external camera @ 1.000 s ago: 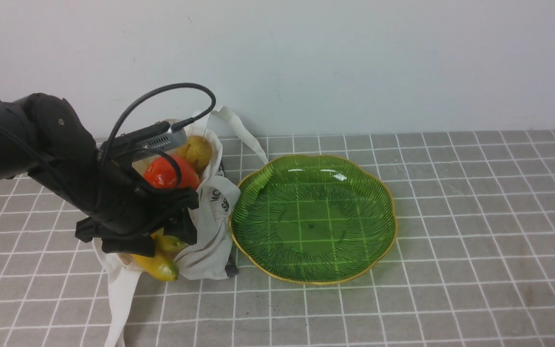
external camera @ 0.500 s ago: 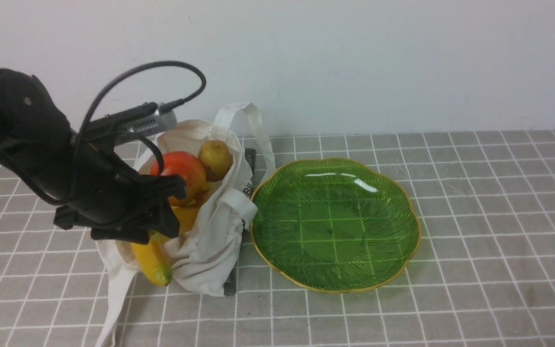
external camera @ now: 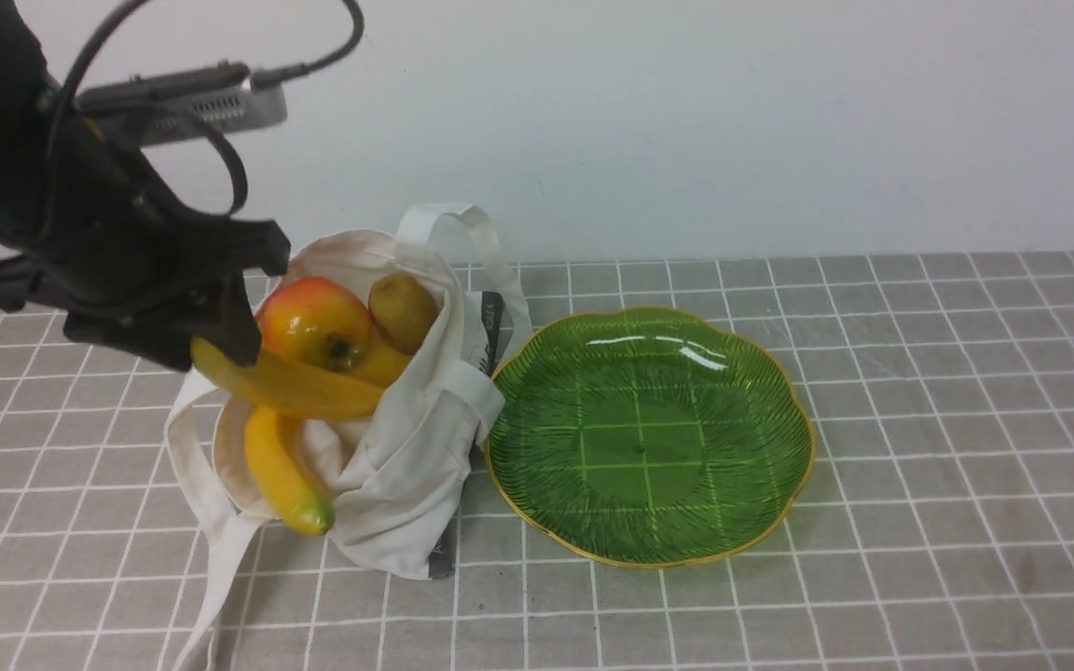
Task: Take the fruit out of the bag on the grey coffee tablecloth and place them on the plate.
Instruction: 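Place the banana on the plate with the left gripper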
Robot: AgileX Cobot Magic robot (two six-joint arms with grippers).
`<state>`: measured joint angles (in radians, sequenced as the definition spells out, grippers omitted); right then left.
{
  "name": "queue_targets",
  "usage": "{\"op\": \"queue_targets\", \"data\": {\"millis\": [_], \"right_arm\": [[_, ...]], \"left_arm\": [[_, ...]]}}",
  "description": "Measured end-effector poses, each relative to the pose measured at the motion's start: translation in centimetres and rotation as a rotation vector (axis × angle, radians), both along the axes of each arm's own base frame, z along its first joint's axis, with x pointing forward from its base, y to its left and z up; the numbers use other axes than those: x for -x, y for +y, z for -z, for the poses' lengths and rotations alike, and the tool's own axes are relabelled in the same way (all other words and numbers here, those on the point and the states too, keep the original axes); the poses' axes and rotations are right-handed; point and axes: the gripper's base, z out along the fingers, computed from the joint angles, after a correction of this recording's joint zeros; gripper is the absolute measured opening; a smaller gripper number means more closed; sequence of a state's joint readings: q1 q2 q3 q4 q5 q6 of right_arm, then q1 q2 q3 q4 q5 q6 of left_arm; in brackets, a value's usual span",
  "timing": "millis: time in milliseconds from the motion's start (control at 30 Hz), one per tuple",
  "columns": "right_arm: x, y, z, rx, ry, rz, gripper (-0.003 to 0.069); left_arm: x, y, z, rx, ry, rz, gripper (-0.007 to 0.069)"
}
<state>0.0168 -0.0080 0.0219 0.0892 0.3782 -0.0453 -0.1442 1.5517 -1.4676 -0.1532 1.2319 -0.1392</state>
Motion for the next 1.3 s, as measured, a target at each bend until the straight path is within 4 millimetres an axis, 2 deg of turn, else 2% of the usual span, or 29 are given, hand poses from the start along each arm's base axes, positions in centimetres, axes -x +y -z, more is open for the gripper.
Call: {"op": "queue_targets", "data": {"millis": [100, 133, 400, 567, 733, 833, 933, 1033, 1100, 1167, 1300], "right_arm": [[0.0, 0.0, 0.0, 0.0, 0.0, 0.0, -0.0014], [0.0, 0.0, 0.0, 0.0, 0.0, 0.0, -0.0014], [0.0, 0.0, 0.0, 0.0, 0.0, 0.0, -0.0014], [0.0, 0.0, 0.0, 0.0, 0.0, 0.0, -0.0014], [0.0, 0.0, 0.0, 0.0, 0.0, 0.0, -0.0014], [0.0, 0.0, 0.0, 0.0, 0.0, 0.0, -0.0014], [0.0, 0.0, 0.0, 0.0, 0.0, 0.0, -0.0014], [0.0, 0.0, 0.0, 0.0, 0.0, 0.0, -0.0014], [0.0, 0.0, 0.0, 0.0, 0.0, 0.0, -0.0014], [0.0, 0.0, 0.0, 0.0, 0.0, 0.0, -0.0014], [0.0, 0.0, 0.0, 0.0, 0.0, 0.0, -0.0014]], "left_arm": [[-0.2, 0.0, -1.3, 0.005, -0.043, 0.0, 0.0275], [-0.4, 0.0, -2.5, 0.009, -0.083, 0.001, 0.0275], [-0.4, -0.1, -7.0, 0.037, -0.227, 0.003, 0.0265], [-0.3, -1.3, -7.2, 0.149, -0.209, 0.034, 0.0265], [-1.8, -6.4, -4.0, 0.213, -0.108, 0.204, 0.0265], [-3.5, -10.6, -0.1, 0.199, -0.044, 0.281, 0.0265], [-4.7, -13.4, 3.3, 0.173, -0.011, 0.319, 0.0265], [-5.6, -15.7, 5.9, 0.153, -0.036, 0.343, 0.0265], [-6.1, -16.6, 7.0, 0.147, -0.059, 0.349, 0.0267], [-6.8, -17.4, 7.9, 0.148, -0.111, 0.345, 0.03], [-7.8, -18.0, 9.1, 0.154, -0.16, 0.327, 0.0454]]}}
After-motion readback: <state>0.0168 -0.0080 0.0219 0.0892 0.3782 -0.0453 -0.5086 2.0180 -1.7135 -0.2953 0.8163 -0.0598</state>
